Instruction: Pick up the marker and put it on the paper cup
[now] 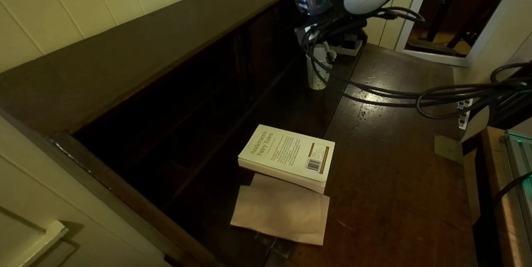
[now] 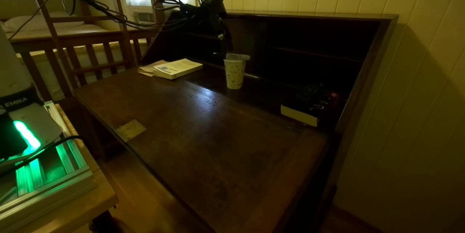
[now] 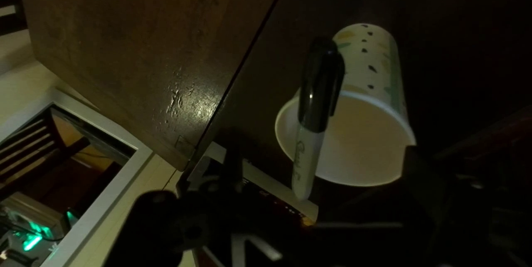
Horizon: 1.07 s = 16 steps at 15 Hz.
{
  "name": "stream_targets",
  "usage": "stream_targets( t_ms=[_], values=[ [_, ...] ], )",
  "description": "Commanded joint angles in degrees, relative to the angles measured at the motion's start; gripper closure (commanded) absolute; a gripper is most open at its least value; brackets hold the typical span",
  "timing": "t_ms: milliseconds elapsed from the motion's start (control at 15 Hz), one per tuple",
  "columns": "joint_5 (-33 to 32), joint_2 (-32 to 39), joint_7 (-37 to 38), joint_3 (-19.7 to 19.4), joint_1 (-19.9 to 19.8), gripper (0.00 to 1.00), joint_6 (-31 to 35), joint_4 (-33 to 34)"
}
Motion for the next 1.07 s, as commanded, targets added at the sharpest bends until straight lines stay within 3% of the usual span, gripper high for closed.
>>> stream_targets(
  t_ms=[0,200,467,800,1000],
  values=[
    [0.65,-0.38,-1.88,0.38,-0.23,0.00,0.08,0.67],
    [0.12,-1.43,-4.17,0.30,-0.27,0.00,-0.42,0.27],
    [1.46,-4.28,-10.15,0.58,-1.57,0.00,3.90,-1.91],
    [4.87,-7.84,-17.82,0.42,-3.29,0.00,8.88,-4.27],
    [8.15,-9.65,-21.60,0.22,-3.71,0.00,7.84,-4.81]
  ],
)
